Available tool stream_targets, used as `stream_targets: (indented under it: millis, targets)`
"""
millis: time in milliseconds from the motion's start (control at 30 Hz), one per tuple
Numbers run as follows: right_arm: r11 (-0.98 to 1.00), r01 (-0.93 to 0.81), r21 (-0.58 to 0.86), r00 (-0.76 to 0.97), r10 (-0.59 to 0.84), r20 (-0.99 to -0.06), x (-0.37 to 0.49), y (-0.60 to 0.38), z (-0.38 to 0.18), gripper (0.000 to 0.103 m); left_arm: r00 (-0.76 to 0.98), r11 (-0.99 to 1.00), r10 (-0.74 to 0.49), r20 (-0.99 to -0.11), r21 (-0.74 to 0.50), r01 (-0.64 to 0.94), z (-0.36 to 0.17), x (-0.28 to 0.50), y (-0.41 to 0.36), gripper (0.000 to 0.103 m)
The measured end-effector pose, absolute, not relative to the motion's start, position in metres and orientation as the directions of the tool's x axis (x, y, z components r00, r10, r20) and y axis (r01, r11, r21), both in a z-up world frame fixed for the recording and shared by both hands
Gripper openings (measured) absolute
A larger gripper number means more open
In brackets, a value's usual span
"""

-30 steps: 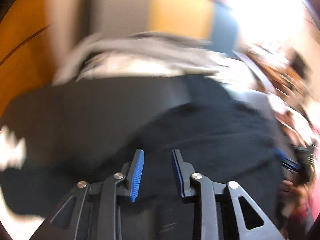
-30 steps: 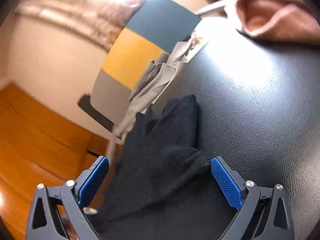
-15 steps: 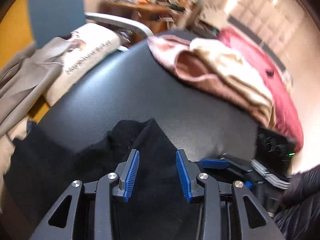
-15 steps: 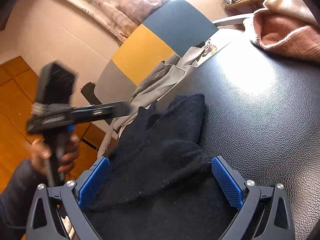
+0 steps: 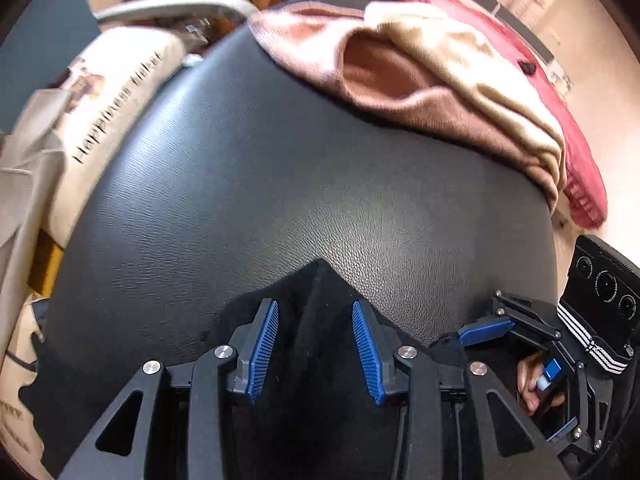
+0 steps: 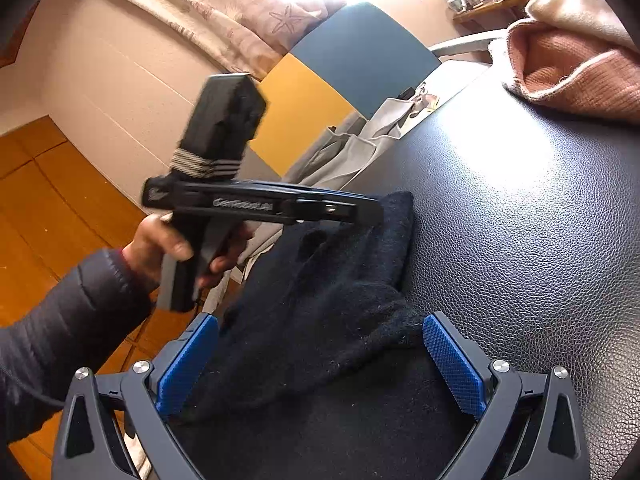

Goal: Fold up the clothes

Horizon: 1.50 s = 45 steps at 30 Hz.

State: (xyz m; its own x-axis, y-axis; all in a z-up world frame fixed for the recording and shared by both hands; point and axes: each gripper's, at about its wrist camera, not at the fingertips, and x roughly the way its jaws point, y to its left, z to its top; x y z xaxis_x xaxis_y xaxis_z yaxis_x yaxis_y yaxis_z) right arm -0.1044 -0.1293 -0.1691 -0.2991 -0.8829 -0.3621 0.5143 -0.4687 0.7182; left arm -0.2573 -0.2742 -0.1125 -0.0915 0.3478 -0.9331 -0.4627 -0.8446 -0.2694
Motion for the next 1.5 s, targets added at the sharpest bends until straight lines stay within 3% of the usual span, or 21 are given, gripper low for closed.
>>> stream_targets:
  millis: [100,167,200,267,367,467,567,667,767,900,967,1133,1167,1200,1267,1367,1500]
  targets:
    - [-0.467,0.514,0.719,-0.300,-0.884,-0.360,-0.105,-0.130,-0.169,0.103,-0.001,-0.821,0.404,-0.915,-0.363,-0.442,-0.119,-0.261,-0.272,0.034]
    - [-0.468,0.515,0.718,-0.300,-0.883,-0.360,-0.105,-0.130,-0.169,0.103,-0.034,-0.819,0.419,-0.907,-0.361,-0.446,-0.116,-0.256,-0.272,0.023]
    - [-0.467,0.515,0.719,-0.300,-0.884,-0.359,-0.105,-0.130,-0.168,0.103,-0.053,-0.819,0.425,-0.904,-0.359,-0.449,-0.115,-0.253,-0.273,0.013]
    - [-0.466,0.516,0.719,-0.299,-0.884,-0.359,-0.104,-0.130,-0.168,0.103,-0.092,-0.818,0.437,-0.895,-0.353,-0.454,-0.111,-0.247,-0.273,0.006]
    - [-0.468,0.516,0.717,-0.300,-0.883,-0.361,-0.104,-0.131,-0.168,0.103,-0.308,-0.803,0.570,-0.761,-0.439,-0.403,-0.077,-0.217,-0.291,0.005]
    - [-0.469,0.517,0.716,-0.299,-0.883,-0.362,-0.105,-0.132,-0.168,0.103,-0.470,-0.801,0.599,-0.648,-0.493,-0.340,-0.063,-0.187,-0.319,0.004]
    - [-0.465,0.517,0.719,-0.295,-0.885,-0.361,-0.104,-0.131,-0.168,0.103,-0.527,-0.799,0.590,-0.611,-0.533,-0.277,-0.071,-0.169,-0.339,0.004]
    - [-0.454,0.522,0.722,-0.262,-0.891,-0.371,-0.105,-0.130,-0.166,0.103,-0.491,-0.818,0.569,-0.659,-0.516,-0.255,-0.081,-0.168,-0.336,0.003]
    - [-0.410,0.524,0.747,-0.163,-0.909,-0.384,-0.104,-0.133,-0.162,0.103,-0.431,-0.865,0.500,-0.751,-0.407,-0.293,-0.082,-0.183,-0.317,0.024]
    - [-0.340,0.455,0.823,-0.078,-0.936,-0.344,-0.104,-0.133,-0.162,0.103,-0.293,-0.851,0.471,-0.832,-0.341,-0.401,-0.086,-0.213,-0.287,0.038]
    - [-0.329,0.419,0.846,-0.074,-0.941,-0.329,-0.105,-0.134,-0.163,0.103,-0.237,-0.836,0.460,-0.856,-0.328,-0.440,-0.089,-0.222,-0.276,0.040]
    - [-0.428,0.367,0.826,-0.089,-0.900,-0.427,-0.111,-0.150,-0.165,0.103,-0.091,-0.826,0.393,-0.915,-0.307,-0.473,-0.115,-0.240,-0.248,0.041]
    - [-0.455,0.366,0.812,-0.091,-0.886,-0.455,-0.111,-0.154,-0.164,0.103,-0.078,-0.830,0.387,-0.919,-0.311,-0.463,-0.118,-0.242,-0.247,0.036]
    - [-0.471,0.361,0.805,-0.092,-0.877,-0.472,-0.111,-0.158,-0.164,0.103,-0.102,-0.826,0.415,-0.904,-0.328,-0.458,-0.114,-0.241,-0.249,0.021]
    - [-0.469,0.348,0.812,-0.100,-0.880,-0.465,-0.113,-0.162,-0.163,0.103,-0.183,-0.811,0.488,-0.853,-0.366,-0.457,-0.101,-0.235,-0.257,0.006]
    - [-0.438,0.372,0.819,-0.143,-0.898,-0.415,-0.115,-0.168,-0.160,0.103,-0.338,-0.793,0.587,-0.736,-0.438,-0.422,-0.076,-0.222,-0.283,0.002]
    - [-0.446,0.425,0.788,-0.294,-0.891,-0.346,-0.115,-0.154,-0.160,0.103,-0.500,-0.823,0.568,-0.654,-0.468,-0.323,-0.065,-0.205,-0.326,0.001]
